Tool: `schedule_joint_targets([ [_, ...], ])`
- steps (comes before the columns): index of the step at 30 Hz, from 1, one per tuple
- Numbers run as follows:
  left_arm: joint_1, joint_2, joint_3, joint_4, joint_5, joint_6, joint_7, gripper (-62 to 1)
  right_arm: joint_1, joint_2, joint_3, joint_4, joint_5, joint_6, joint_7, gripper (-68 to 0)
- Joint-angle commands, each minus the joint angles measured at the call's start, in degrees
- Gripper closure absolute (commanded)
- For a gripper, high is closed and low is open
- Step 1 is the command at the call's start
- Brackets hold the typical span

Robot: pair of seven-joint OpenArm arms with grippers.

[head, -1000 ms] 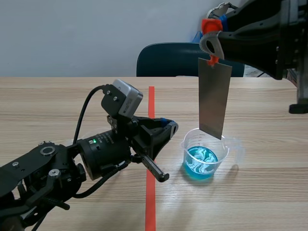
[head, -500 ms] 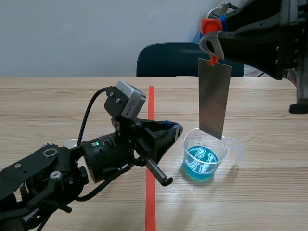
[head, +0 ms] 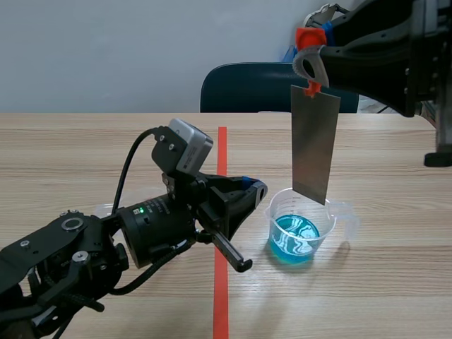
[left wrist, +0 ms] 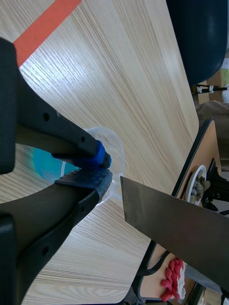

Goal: Do the redox reaction experiment

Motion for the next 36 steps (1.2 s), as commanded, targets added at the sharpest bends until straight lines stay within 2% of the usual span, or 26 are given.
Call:
schedule_joint_targets([
  [1, 1.18, 0.37, -1.22, 2.05, -0.52, -0.09, -0.90, -2.7, 0.81, 0.11, 0.76, 0.09, 0.59, -0.13, 0.83, -0.6],
  [9, 8.22, -0.85, -6.32, 8.90, -0.33, -0.13, -0.85, -2.8, 0.81, 0.11, 0.76, 0.09, 0.59, -0.13, 0.83, -0.6],
  [11, 10.21, -1.40, -7.76, 10.91, -0.02, -0.94, -0.90, -6.3, 0.81, 0.11, 0.76, 0.09, 0.59, -0.13, 0.83, -0.6],
  [12, 11.10, -1.68, -8.39, 11.85, 0.11, -1.81, -0.90, -11.3, 0.81, 0.11, 0.76, 0.09, 0.59, -0.13, 0.83, -0.6],
  [14, 12.72, -1.86, -9.68, 13.40, 0.37, -3.61, -0.90, -26.7, 0.81, 0.11, 0.76, 0.09, 0.59, -0.11, 0.81, -0.6],
  [17, 14.23, -1.81, -11.43, 14.80, 2.08, -5.64, -0.94, -60.7, 0.81, 0.11, 0.76, 0.09, 0.59, -0.11, 0.83, -0.6],
  [19, 15.02, -1.77, -11.93, 15.28, 2.19, -5.99, -0.92, -62.3, 0.81, 0.11, 0.76, 0.09, 0.59, 0.02, 0.81, -0.6],
  [22, 15.80, -1.77, -12.33, 15.47, 5.14, -5.92, -0.90, -62.3, 0.81, 0.11, 0.76, 0.09, 0.59, 0.04, 0.81, -0.6],
  [26, 16.83, -1.79, -12.44, 15.47, 6.91, -5.92, -1.18, -62.3, 0.81, 0.11, 0.76, 0.09, 0.59, 0.04, 0.81, -0.6],
  [36, 18.97, -1.79, -12.41, 15.47, 8.98, -5.95, -4.70, -62.3, 0.81, 0.13, 0.76, 0.09, 0.59, 0.04, 0.81, -0.6],
])
